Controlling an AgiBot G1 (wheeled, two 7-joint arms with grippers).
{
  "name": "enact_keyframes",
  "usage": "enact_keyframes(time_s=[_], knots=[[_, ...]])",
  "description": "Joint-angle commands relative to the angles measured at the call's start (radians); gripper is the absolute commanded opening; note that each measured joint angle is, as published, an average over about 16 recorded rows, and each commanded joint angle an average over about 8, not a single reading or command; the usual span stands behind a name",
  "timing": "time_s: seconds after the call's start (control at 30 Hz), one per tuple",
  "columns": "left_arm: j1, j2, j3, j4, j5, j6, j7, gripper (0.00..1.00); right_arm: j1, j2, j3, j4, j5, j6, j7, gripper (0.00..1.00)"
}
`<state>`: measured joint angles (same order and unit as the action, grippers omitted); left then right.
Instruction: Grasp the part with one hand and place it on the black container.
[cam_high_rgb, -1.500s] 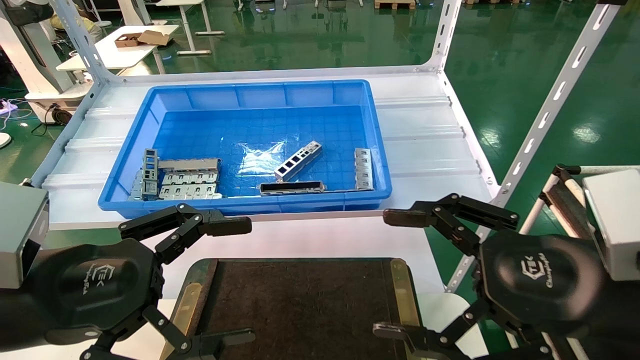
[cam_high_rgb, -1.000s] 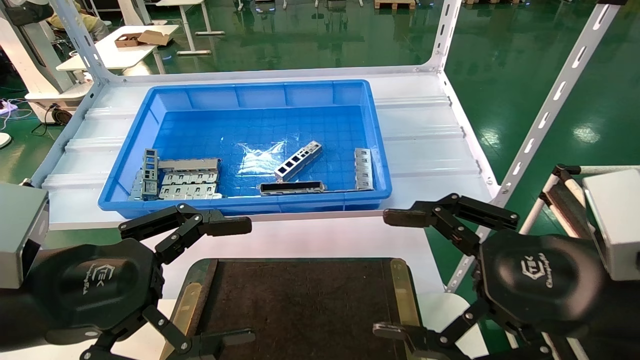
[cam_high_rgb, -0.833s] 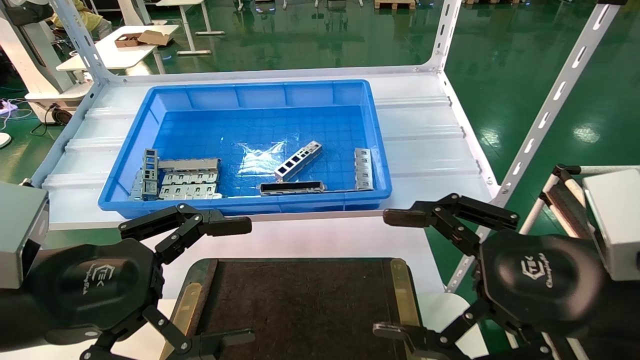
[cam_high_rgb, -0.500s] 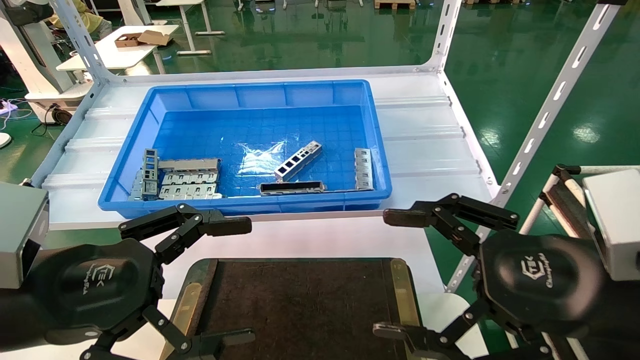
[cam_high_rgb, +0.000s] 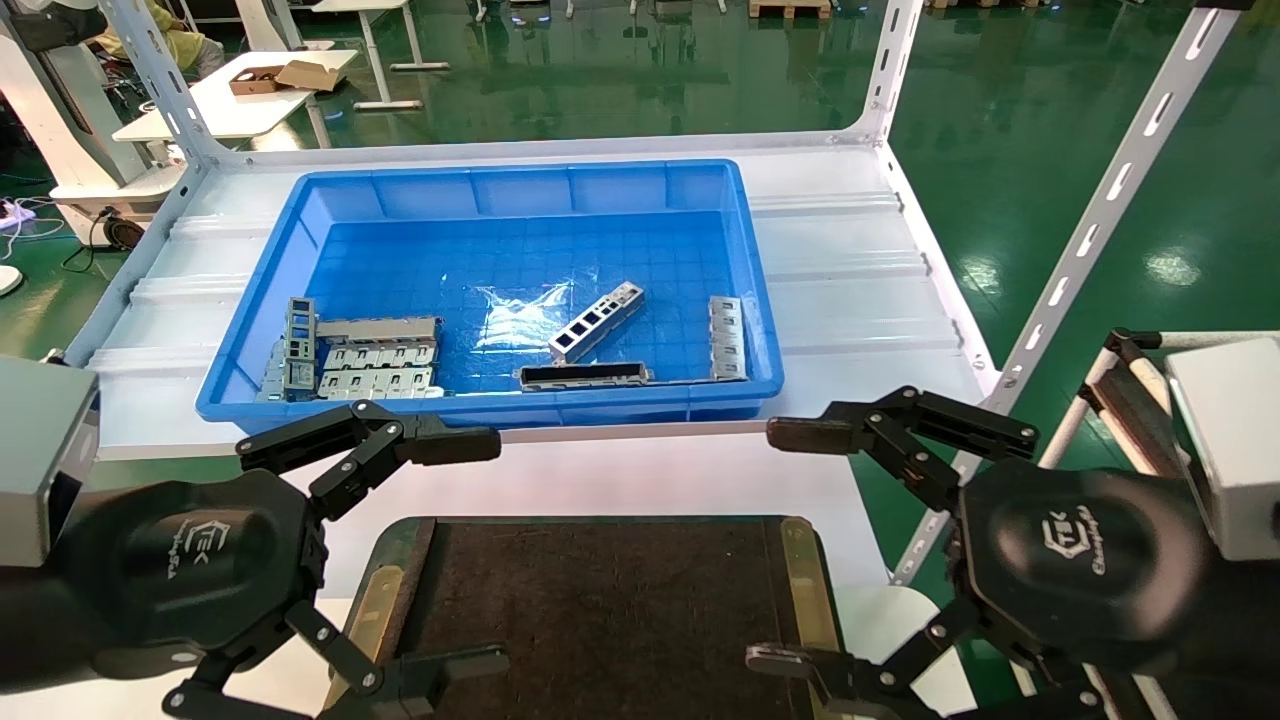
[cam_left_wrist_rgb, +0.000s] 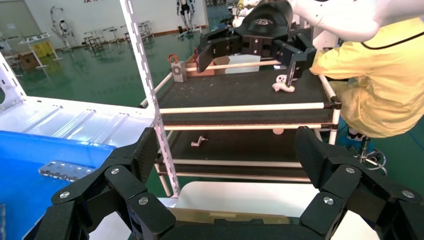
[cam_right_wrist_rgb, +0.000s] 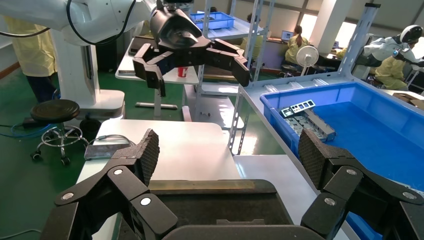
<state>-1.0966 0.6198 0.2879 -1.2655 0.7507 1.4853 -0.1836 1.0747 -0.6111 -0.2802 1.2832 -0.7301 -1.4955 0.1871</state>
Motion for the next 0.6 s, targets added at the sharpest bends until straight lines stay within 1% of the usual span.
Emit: enact_keyframes(time_s=[0.03,0.27,0.6], knots=[[-0.004,-0.002,0.0,0.002,0.003,0.0,0.0,1.0,0.0,0.0,0.0,0.0,0.0,0.0,0.0,1.0],[-0.071,0.056,0.029,0.066,0.077,-0.046,0.009,1.0,0.0,0.0,-0.001,0.0,0.0,0.0,0.0,1.0],[-0.224,0.184,0.093,0.23,0.222,-0.123,0.035,1.0,0.001,0.0,-0.002,0.0,0.001,0.0,-0.001,1.0]])
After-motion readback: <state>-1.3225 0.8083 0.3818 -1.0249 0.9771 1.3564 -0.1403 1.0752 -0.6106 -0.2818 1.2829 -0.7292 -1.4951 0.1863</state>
